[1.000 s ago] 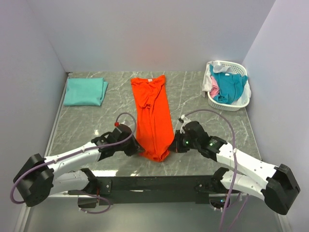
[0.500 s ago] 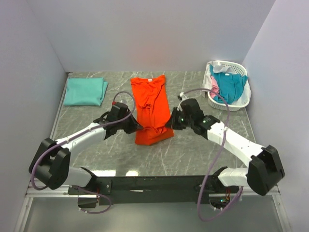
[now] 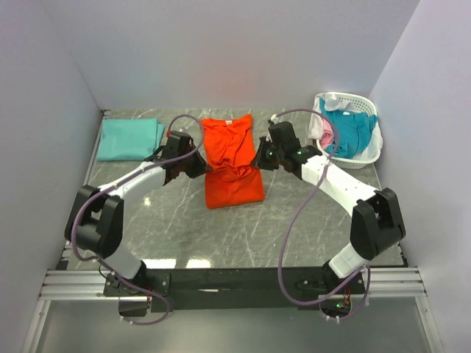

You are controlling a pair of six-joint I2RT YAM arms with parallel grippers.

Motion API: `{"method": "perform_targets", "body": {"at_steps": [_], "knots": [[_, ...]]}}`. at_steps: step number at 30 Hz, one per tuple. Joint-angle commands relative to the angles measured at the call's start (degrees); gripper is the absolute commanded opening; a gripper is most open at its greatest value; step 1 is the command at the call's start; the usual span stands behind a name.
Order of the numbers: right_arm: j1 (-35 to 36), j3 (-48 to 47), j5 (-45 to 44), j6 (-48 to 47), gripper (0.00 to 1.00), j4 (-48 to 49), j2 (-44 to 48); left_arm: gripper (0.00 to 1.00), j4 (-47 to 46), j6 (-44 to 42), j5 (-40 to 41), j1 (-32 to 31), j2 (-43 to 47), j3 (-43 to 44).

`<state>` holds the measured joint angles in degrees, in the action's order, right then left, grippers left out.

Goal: Fold and stack the t-shirts
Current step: Fold the tshirt

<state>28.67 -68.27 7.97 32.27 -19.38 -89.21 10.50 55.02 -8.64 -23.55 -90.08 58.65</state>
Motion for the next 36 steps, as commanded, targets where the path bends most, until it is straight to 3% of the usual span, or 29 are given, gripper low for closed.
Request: {"method": "perform_targets", "body": {"at_steps": [1, 25, 26, 27, 29, 30, 34, 36], "knots": [[-0.89, -5.11, -1.9, -1.95, 0.0, -1.45, -2.98, 0.0, -1.71, -3.26, -1.72, 0.96, -2.98, 4.62], [-5.63, -17.16, 2.04, -3.97, 0.0, -0.59, -21.0, 0.01, -1.45, -4.4, -4.45, 5.53, -18.81, 14.82], [-5.81, -17.33, 2.57, -3.97, 0.03, -0.14, -21.35, 0.06, -1.71, -4.4, -4.36, 5.53, -18.9, 14.74], [-6.07, -17.86, 3.02, -3.88, 0.1, 0.21, -22.23, 0.19, -2.06, -4.31, -4.1, 5.71, -18.9, 14.56], [-6.52, -18.83, 3.98, -3.71, 0.18, 0.22, -23.29, 0.31, -2.07, -4.66, -4.19, 5.88, -18.9, 14.91], [-6.69, -19.53, 4.25, -3.88, 0.3, -0.31, -24.16, 0.42, -1.8, -4.92, -4.36, 6.06, -18.9, 15.35], [-6.69, -19.54, 3.81, -4.15, 0.5, -1.02, -22.68, 0.73, -0.49, -6.15, -3.84, 6.06, -16.28, 15.97], [-6.69, -18.14, 3.46, -3.53, 0.63, -0.58, -20.15, 0.99, -0.4, -6.33, -4.45, 6.06, -14.95, 14.92]]}}
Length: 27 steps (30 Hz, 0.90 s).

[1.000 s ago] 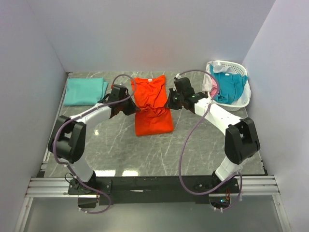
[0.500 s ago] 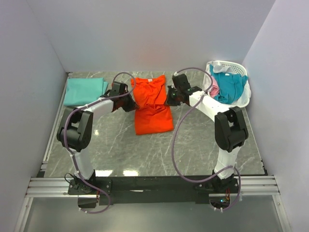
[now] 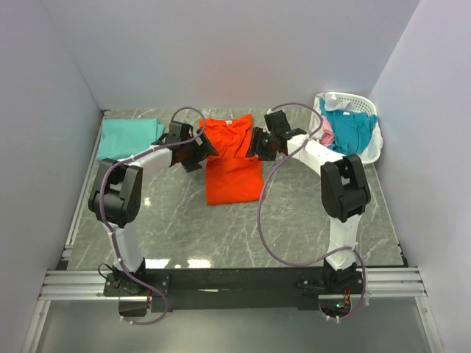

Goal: Fold and stack the t-shirts
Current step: Fold the tshirt

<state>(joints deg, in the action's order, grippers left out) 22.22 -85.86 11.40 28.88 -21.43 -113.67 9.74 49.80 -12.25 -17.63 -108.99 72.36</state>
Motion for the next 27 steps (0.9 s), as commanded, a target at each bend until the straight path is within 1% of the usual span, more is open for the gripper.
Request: {"method": "perform_targets", "body": {"at_steps": [1, 3, 6, 9, 10, 12, 13, 16, 19, 23, 24, 27], "knots": [[-0.33, 1.73, -0.06, 0.47, 0.66, 2.26, 5.38, 1.0, 0.37, -1.11, -1.02, 0.14, 5.53, 0.77], [-0.07, 4.81, 0.46, 1.0, 0.68, 3.76, 9.31, 0.99, -0.07, -0.76, -1.37, 0.14, 7.38, -1.77], [0.37, 12.45, 0.82, 1.09, 0.7, 5.78, 14.5, 0.99, -1.56, 0.29, -2.51, 0.05, 11.86, -7.04], [1.33, 15.54, 2.39, -0.84, 0.7, 6.14, 17.24, 0.99, -1.74, 0.91, -2.08, -0.21, 17.22, -13.28], [1.69, 15.9, 4.49, -1.89, 0.7, 6.4, 17.51, 0.99, -1.3, 1.17, -1.73, -0.3, 20.1, -16.6], [3.53, 15.56, 5.65, -3.04, 0.71, 6.31, 16.82, 0.99, -0.78, 1.7, -0.5, -0.3, 23.02, -20.04], [4.23, 15.03, 5.65, -4.7, 0.71, 5.36, 16.2, 0.99, -0.6, 1.88, -0.23, -0.3, 25.82, -23.37], [7.92, 10.29, 3.99, -8.04, 0.71, 1.85, 12.43, 0.99, 0.89, 2.4, 0.56, -0.21, 30.74, -28.39], [11.09, 4.49, 1.35, -9.89, 0.71, -0.36, 7.68, 1.0, 3.0, 3.02, 2.49, -0.21, 35.05, -31.74], [12.5, -2.19, 2.48, -10.51, 0.71, -1.33, 1.44, 0.99, 4.41, 3.55, 2.85, -0.21, 39.29, -34.21], [12.67, -5.25, 2.84, -10.51, 0.71, -1.94, -1.53, 1.0, 5.2, 3.81, 3.02, -0.21, 40.42, -34.56], [12.85, -10.18, 3.19, -9.99, 0.71, -2.13, -6.99, 1.0, 5.99, 4.25, 4.25, -0.21, 40.96, -35.79]]}}
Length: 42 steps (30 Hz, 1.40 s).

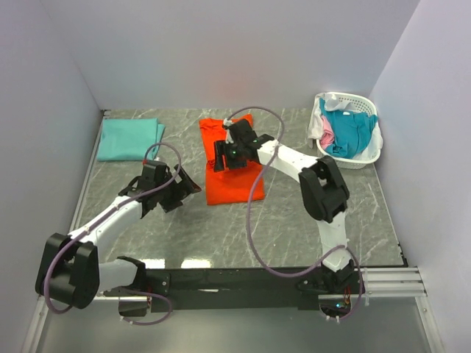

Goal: Fold and stack the t-shirts
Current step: Fold the tshirt

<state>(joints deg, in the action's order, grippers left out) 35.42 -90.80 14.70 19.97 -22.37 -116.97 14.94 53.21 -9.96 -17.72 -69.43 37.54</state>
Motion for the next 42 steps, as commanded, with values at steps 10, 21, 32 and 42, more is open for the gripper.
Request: {"method": "perform_targets", "body": {"at_steps": [10, 21, 32, 42], "knots": [[-0.26, -18.87, -0.2, -2.04, 0.71, 0.66, -14.33, 0.99, -3.07, 1.19, -2.08, -0.13, -1.41, -2.12], [-0.09, -21.88, -1.86, 0.6, 0.72, 0.84, -11.98, 0.99, -3.94, 0.31, -3.92, -0.13, -4.83, -0.71], [-6.4, 17.54, -5.74, 8.06, 0.72, 12.61, 18.07, 0.92, -10.45, 1.63, -8.5, -2.24, -14.76, 2.27], [-12.65, 34.2, -6.09, 10.44, 0.72, 10.59, 29.87, 0.44, -11.6, 0.75, -11.67, -2.94, -24.79, 6.5]]}}
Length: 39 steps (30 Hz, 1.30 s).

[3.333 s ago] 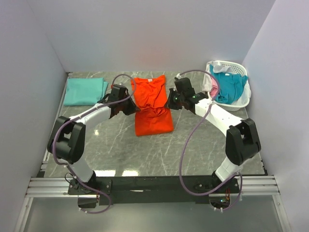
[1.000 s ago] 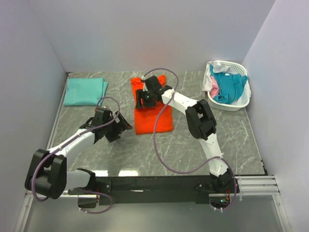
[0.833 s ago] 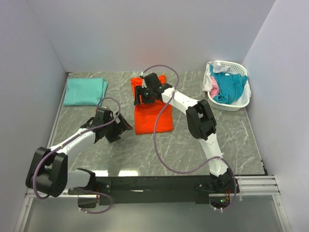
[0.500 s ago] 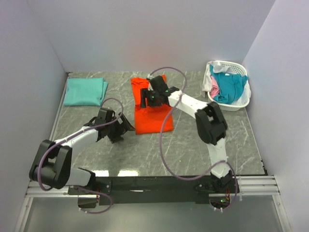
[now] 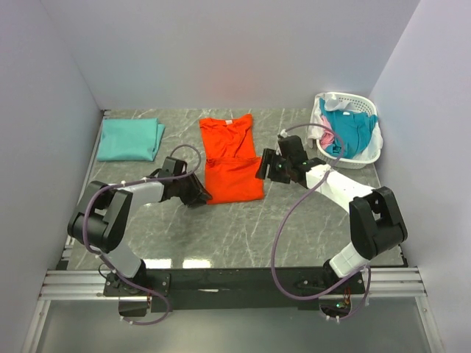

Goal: Fold and stack the t-shirts
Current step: Fold the tshirt

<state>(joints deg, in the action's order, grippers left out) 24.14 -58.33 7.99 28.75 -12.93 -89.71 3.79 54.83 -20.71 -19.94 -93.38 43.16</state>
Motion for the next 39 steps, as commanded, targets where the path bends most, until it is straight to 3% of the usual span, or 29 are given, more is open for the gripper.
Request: {"method": "perform_targets", "body": {"at_steps": [1, 5, 10, 13, 19, 30, 33, 36, 37, 39], "knots": [[-1.46, 2.07, 0.89, 1.83, 0.72, 1.15, 2.7, 0.4, -0.02, -0.69, -0.56, -0.71, -0.92, 0.88], [-1.64, 3.39, 2.56, 2.1, 0.71, 0.98, 2.0, 0.26, -0.54, -0.34, -0.74, -0.97, -1.36, -0.09], [-1.64, 4.18, 3.87, 2.01, 0.7, 0.01, 0.77, 0.2, 0.42, -0.34, 0.84, -0.97, -1.1, -0.88], [-1.64, 5.76, 5.8, 2.27, 0.68, 1.15, -0.11, 0.01, 0.87, -0.51, 1.72, -0.97, -1.1, -0.79], [-1.73, 6.03, 10.03, 1.22, 0.6, 1.41, -3.53, 0.01, 2.09, -1.21, 3.3, -0.97, 0.13, -0.27], [0.12, 3.75, 7.75, -1.95, 0.5, -2.62, -8.64, 0.01, 2.62, -2.09, 3.83, -1.41, 0.05, 0.35], [0.64, 4.1, 9.23, -1.51, 0.42, -2.02, -9.69, 0.01, 2.71, -1.83, 4.1, -1.5, -0.04, 0.18], [1.0, 5.41, 11.34, -0.8, 0.17, -0.7, -9.78, 0.01, 2.36, -1.48, 4.01, -1.68, 0.39, -0.35], [1.08, 5.85, 11.87, -0.72, 0.04, -0.69, -9.35, 0.01, 2.45, -1.04, 4.18, -1.68, 0.74, -0.61], [1.26, 6.2, 12.57, -1.15, 0.0, -1.3, -8.64, 0.01, 2.88, -0.69, 5.49, -1.76, 2.23, -1.75]]}}
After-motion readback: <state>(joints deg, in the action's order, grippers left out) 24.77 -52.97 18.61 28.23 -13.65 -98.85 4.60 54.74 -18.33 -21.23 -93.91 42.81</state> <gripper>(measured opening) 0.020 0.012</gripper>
